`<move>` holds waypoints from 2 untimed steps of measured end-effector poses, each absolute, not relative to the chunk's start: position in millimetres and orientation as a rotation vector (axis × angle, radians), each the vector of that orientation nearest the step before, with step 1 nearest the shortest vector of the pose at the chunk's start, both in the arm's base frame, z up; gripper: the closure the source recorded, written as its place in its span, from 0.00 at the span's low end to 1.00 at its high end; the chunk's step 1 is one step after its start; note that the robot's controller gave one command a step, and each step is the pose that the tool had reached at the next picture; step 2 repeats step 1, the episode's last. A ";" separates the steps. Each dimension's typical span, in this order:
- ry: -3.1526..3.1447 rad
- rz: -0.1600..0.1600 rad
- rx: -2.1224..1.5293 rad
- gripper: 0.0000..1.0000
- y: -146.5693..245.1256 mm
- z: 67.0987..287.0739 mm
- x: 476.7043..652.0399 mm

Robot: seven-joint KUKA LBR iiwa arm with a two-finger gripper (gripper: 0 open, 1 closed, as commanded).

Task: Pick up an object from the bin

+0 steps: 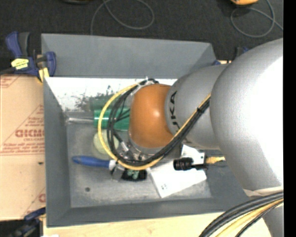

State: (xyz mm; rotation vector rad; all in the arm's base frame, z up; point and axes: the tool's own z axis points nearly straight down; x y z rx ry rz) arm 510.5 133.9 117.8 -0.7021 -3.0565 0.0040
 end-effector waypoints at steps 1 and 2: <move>-3.063 0.000 -0.701 1.00 134.3 133.6 512.1; -3.063 0.000 -0.701 1.00 134.3 133.6 512.1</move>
Offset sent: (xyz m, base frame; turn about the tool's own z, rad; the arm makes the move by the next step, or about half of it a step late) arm 0.0000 -0.0001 0.0523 0.0000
